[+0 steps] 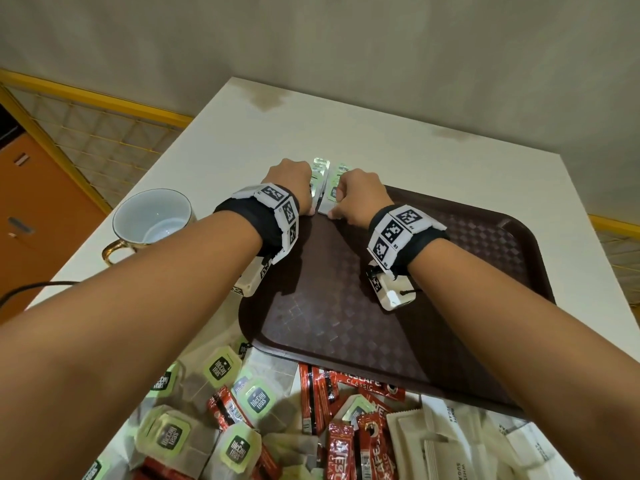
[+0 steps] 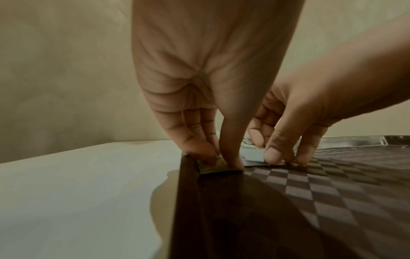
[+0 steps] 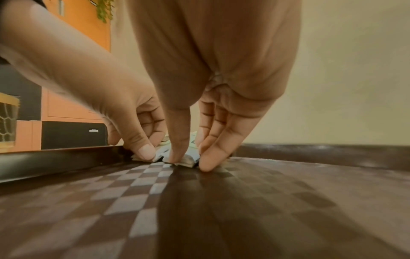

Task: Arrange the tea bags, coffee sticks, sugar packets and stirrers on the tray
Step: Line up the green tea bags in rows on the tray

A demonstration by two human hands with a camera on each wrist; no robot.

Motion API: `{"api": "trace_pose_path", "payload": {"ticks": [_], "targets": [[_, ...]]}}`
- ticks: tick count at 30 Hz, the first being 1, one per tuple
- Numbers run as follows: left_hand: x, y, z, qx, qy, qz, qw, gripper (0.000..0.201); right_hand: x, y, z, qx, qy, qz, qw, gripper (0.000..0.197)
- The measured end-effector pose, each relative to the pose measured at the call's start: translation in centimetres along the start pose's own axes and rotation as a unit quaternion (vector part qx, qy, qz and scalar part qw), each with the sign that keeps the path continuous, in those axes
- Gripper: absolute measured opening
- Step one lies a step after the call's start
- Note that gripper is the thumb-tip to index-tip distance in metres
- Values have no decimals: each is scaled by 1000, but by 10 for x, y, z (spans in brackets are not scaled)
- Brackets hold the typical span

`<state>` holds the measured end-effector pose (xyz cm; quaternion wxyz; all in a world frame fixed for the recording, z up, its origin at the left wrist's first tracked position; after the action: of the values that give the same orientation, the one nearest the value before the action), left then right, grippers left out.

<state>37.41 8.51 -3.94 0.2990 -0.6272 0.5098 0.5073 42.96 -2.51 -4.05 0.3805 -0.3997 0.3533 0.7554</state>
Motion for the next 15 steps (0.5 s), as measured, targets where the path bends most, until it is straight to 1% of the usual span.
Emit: {"api": "trace_pose_path", "payload": {"ticks": [4, 6, 8, 10, 12, 13, 15], "targets": [[0, -2, 1, 4, 13, -8, 1000, 31, -2, -3, 0, -3, 3, -2, 1000, 34], [1, -3, 1, 5, 22, -12, 1000, 31, -4, -4, -3, 3, -19, -8, 1000, 35], [0, -3, 2, 6, 28, -14, 999, 34, -10, -5, -7, 22, -52, -30, 998, 35], [-1, -2, 4, 5, 33, -11, 999, 38, -17, -11, -14, 47, -92, -63, 993, 28], [0, -2, 7, 3, 33, -5, 999, 41, -24, -20, -21, 79, -143, -98, 982, 14], [1, -1, 8, 2, 31, -1, 1000, 41, -26, -25, -23, 95, -161, -105, 977, 14], [2, -2, 10, 0, 24, 5, 1000, 40, -28, -34, -23, 106, -167, -92, 976, 24]]}}
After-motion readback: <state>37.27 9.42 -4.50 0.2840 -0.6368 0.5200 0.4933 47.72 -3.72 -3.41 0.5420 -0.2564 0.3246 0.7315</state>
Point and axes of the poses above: each hand's wrist, its own y-axis away from the middle knuckle, its own x-axis out of the palm, z = x × y, the point moved 4 cm from there along -y, towards the middle knuckle, and after that the axes turned 10 degrees about x, right-handed, at the moved point
